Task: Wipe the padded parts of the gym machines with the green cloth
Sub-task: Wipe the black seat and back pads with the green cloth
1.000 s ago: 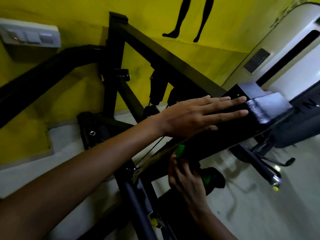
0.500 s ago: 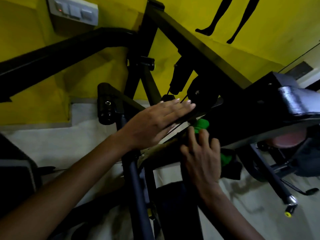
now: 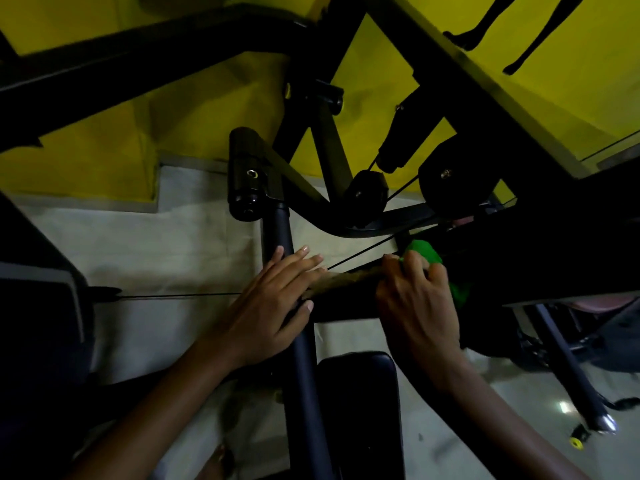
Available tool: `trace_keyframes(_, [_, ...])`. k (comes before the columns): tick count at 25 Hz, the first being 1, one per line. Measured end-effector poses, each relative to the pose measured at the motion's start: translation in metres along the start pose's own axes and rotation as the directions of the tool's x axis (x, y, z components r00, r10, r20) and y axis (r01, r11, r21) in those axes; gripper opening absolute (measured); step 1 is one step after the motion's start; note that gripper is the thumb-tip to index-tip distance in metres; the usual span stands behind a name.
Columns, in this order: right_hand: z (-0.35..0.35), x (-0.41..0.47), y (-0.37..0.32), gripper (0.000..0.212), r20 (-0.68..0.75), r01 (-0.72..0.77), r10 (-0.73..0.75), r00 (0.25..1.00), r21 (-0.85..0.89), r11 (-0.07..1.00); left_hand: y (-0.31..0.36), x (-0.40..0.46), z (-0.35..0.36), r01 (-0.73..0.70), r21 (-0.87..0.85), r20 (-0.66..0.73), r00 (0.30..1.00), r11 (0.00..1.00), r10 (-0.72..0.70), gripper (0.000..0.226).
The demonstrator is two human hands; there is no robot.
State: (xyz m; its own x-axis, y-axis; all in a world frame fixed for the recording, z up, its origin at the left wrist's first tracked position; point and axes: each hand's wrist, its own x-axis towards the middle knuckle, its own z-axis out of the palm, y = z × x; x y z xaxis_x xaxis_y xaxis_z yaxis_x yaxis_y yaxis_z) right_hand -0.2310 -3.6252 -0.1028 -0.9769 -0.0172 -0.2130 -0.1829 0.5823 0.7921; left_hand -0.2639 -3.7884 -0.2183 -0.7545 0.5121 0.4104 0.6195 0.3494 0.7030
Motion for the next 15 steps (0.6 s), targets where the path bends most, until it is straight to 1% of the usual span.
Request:
trace_keyframes(2, [0.011, 0.009, -0.013, 0.021, -0.031, 0.026, -0.025, 0.999, 0.027, 0.999, -0.001, -0.002, 0.001, 0.028, -0.035, -0.032, 0.999, 0.999, -0.029, 0.047])
trace_keyframes(3, [0.016, 0.015, -0.024, 0.017, -0.01, 0.073, -0.073, 0.997, 0.028, 0.997, -0.001, -0.003, 0.002, 0.039, -0.043, -0.046, 0.998, 0.998, -0.041, 0.047])
trace_keyframes(4, [0.026, 0.02, -0.038, 0.016, 0.003, 0.144, -0.144, 0.99, 0.029, 0.989, -0.001, -0.005, 0.002, 0.048, -0.049, -0.057, 0.997, 0.998, -0.051, 0.048])
trace_keyframes(5, [0.032, 0.022, -0.05, 0.018, 0.052, 0.196, -0.197, 0.979, 0.022, 0.98, -0.001, -0.007, 0.002, 0.059, -0.055, -0.06, 0.996, 0.997, -0.062, 0.049])
trace_keyframes(6, [0.034, 0.022, -0.056, 0.019, 0.089, 0.21, -0.213, 0.973, 0.037, 0.977, -0.001, -0.009, 0.003, 0.069, -0.065, -0.061, 0.995, 0.995, -0.073, 0.05])
trace_keyframes(7, [0.032, 0.023, -0.055, 0.017, 0.091, 0.214, -0.221, 0.971, 0.08, 0.974, -0.002, -0.01, 0.004, 0.078, -0.075, -0.062, 0.995, 0.994, -0.083, 0.05])
trace_keyframes(8, [0.035, 0.023, -0.054, 0.016, 0.068, 0.229, -0.238, 0.969, 0.113, 0.967, -0.002, -0.01, 0.004, 0.086, -0.083, -0.067, 0.994, 0.993, -0.092, 0.051])
trace_keyframes(10, [0.04, 0.024, -0.05, 0.013, -0.011, 0.216, -0.217, 0.976, 0.12, 0.969, -0.002, -0.011, 0.006, 0.098, -0.094, -0.077, 0.992, 0.991, -0.105, 0.051])
trace_keyframes(11, [0.039, 0.027, -0.051, 0.01, -0.01, 0.215, -0.215, 0.977, 0.115, 0.97, -0.002, -0.01, 0.007, 0.099, -0.095, -0.083, 0.991, 0.99, -0.108, 0.051])
trace_keyframes(12, [0.039, 0.03, -0.055, 0.012, -0.035, 0.254, -0.252, 0.967, 0.085, 0.963, -0.001, -0.011, 0.008, 0.103, -0.095, -0.092, 0.989, 0.99, -0.112, 0.051])
trace_keyframes(13, [0.039, 0.034, -0.061, 0.018, -0.003, 0.291, -0.292, 0.957, 0.066, 0.954, -0.001, -0.012, 0.008, 0.111, -0.095, -0.101, 0.988, 0.989, -0.12, 0.052])
trace_keyframes(15, [0.044, 0.042, -0.073, 0.03, 0.057, 0.315, -0.319, 0.946, 0.074, 0.946, 0.001, -0.015, 0.009, 0.133, -0.108, -0.108, 0.983, 0.985, -0.145, 0.053])
